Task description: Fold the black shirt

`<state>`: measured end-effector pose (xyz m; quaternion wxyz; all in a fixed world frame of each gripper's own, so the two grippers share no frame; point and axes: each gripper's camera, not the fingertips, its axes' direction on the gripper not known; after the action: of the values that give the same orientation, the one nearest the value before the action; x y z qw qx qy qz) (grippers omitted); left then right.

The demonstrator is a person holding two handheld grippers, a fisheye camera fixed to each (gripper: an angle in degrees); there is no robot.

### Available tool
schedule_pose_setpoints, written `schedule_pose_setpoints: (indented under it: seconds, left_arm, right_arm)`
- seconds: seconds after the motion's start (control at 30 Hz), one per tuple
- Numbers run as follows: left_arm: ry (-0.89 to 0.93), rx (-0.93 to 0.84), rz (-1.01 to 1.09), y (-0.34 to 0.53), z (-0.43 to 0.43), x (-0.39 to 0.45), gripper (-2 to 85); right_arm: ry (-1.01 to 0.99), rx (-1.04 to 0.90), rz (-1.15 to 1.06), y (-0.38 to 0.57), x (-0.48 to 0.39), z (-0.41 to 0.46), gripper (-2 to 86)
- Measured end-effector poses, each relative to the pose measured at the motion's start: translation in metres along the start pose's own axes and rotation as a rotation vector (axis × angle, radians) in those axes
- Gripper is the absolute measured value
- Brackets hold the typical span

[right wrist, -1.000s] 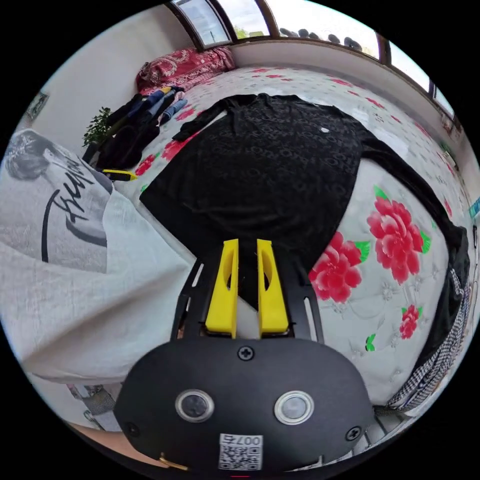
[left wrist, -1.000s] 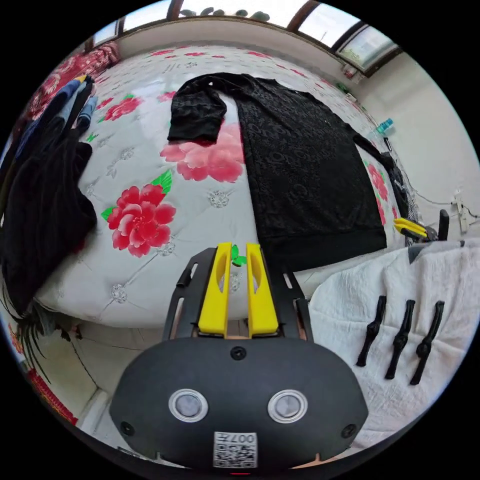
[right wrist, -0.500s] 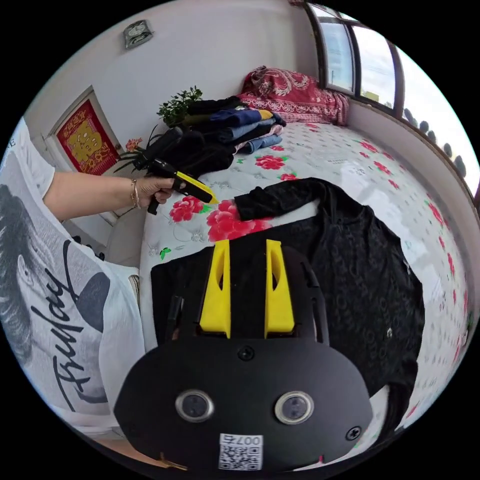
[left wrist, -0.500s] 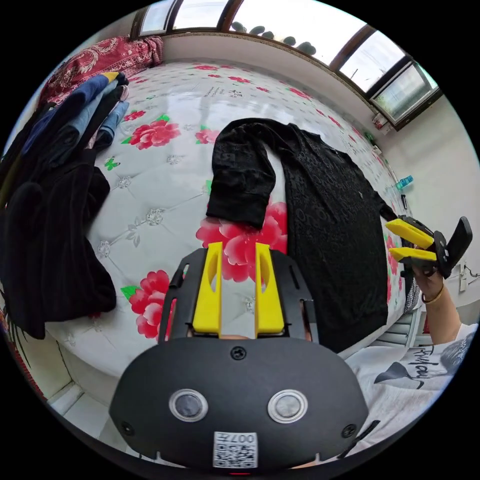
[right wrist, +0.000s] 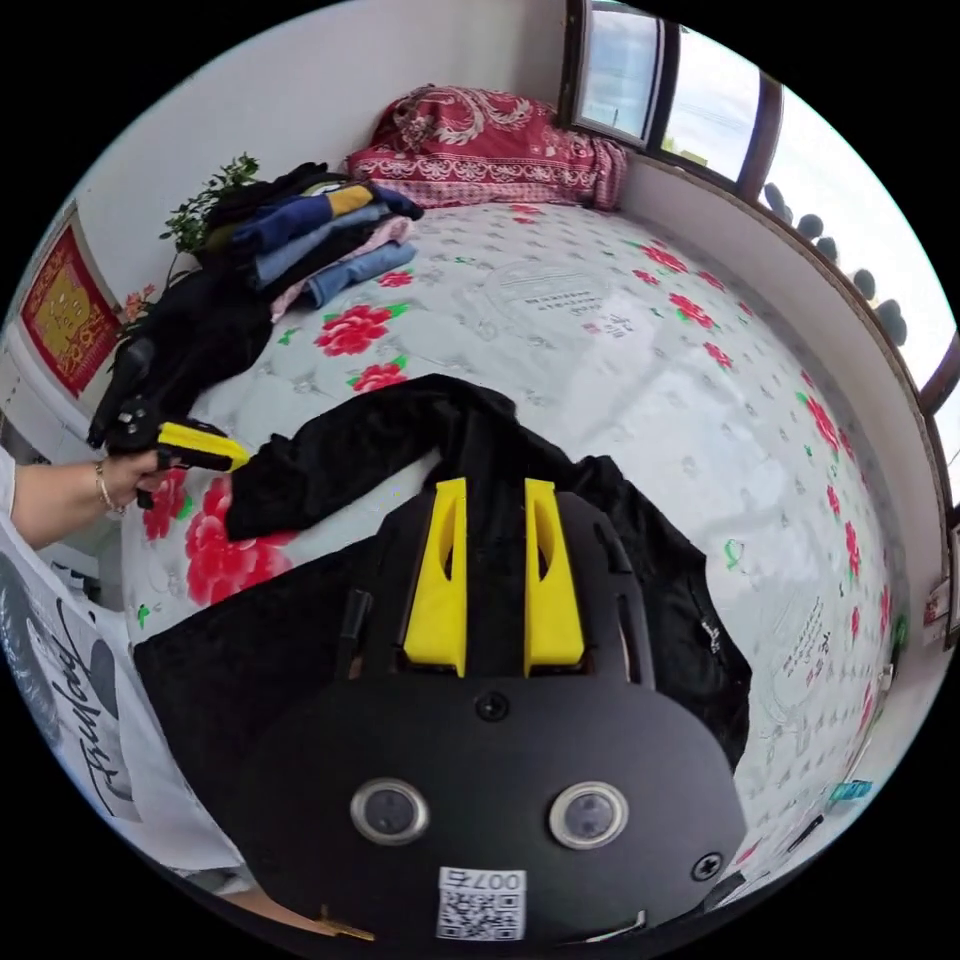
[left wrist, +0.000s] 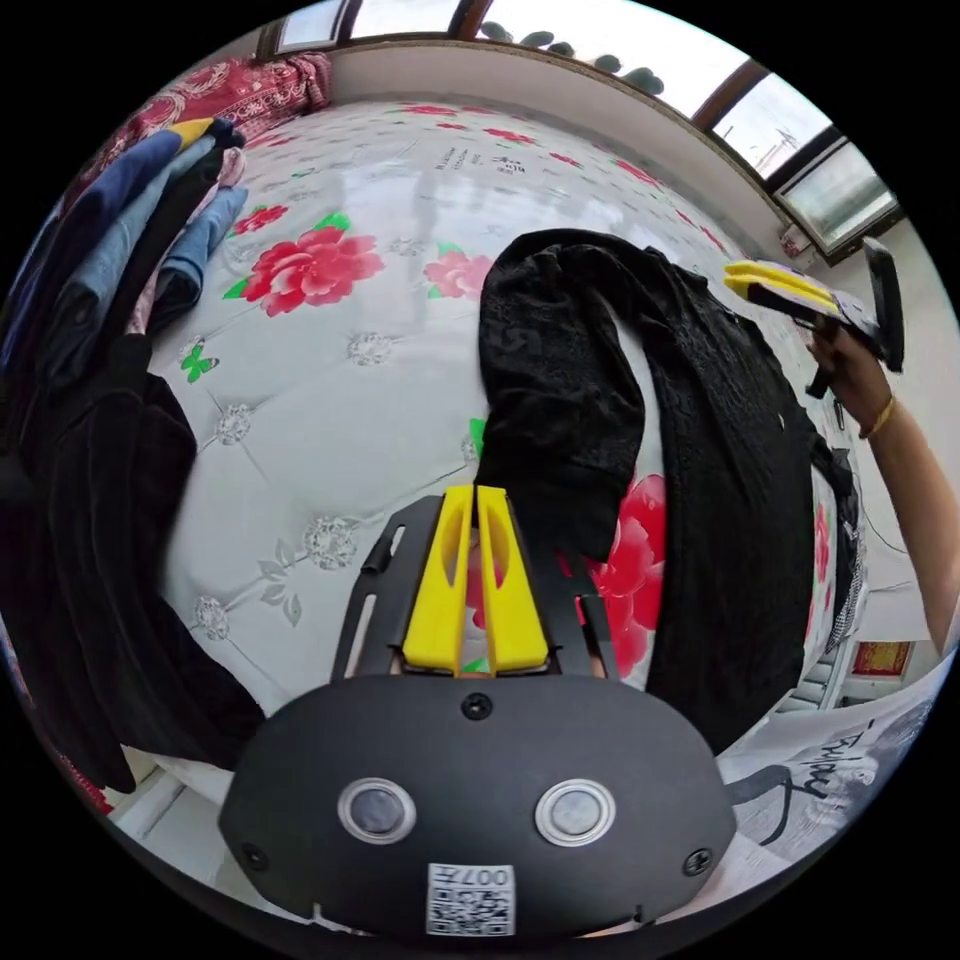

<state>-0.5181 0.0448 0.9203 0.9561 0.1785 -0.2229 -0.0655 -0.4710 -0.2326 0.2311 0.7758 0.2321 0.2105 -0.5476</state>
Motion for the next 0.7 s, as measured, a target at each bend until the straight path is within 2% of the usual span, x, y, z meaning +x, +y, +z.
schedule_pose_setpoints:
  seconds: [0.2, 0.4, 0.57, 0.7]
  left_arm:
    - [-0.156, 0.105, -0.036, 0.005, -0.030, -0.012, -0.9]
    - [-0.372, 0.280, -0.146, 0.002, -0.118, -0.065, -1.0]
    - [-0.435, 0.408, -0.133, -0.015, -0.181, -0.074, -1.0]
    - [-0.568, 0.371, -0.041, -0.040, -0.181, -0.055, -1.0]
  right_arm:
    - [0.034, -0.162, 0.073, -0.044, 0.090, 0.063, 5.4]
    - [-0.005, -0.301, -0.020, -0.063, 0.102, 0.120, 1.0]
    - [0.006, -0.226, -0.084, -0.079, 0.093, 0.120, 0.3]
    - [-0.033, -0.213, -0.060, -0.086, 0.091, 0.125, 0.8]
